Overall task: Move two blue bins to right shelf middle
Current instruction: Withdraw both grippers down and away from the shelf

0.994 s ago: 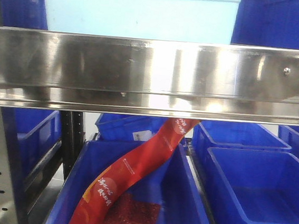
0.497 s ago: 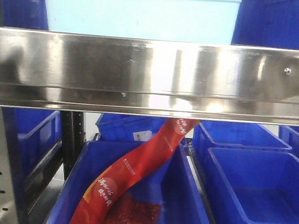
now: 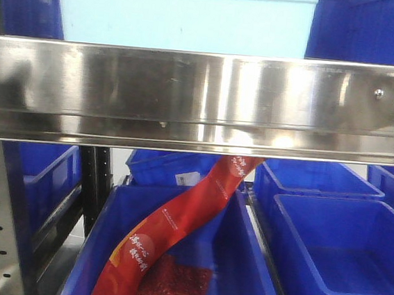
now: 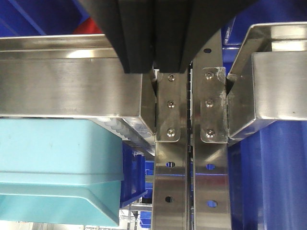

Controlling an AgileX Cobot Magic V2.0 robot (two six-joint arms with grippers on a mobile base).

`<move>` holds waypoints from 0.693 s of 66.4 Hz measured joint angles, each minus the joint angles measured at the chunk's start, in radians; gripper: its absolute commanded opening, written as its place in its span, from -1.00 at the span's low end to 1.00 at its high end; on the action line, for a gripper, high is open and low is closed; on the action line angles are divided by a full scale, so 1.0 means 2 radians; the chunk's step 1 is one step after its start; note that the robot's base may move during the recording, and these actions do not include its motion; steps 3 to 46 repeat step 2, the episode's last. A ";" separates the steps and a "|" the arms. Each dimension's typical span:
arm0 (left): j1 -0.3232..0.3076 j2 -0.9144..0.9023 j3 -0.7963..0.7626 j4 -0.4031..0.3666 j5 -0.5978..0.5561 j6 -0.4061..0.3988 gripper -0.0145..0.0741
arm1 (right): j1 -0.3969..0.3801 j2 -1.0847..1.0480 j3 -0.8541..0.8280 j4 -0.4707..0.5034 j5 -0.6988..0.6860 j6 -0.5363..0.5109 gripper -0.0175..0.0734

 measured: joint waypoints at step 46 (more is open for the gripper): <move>0.000 0.000 0.000 0.000 0.000 0.000 -0.92 | 0.000 0.000 0.000 0.000 0.000 0.000 -0.98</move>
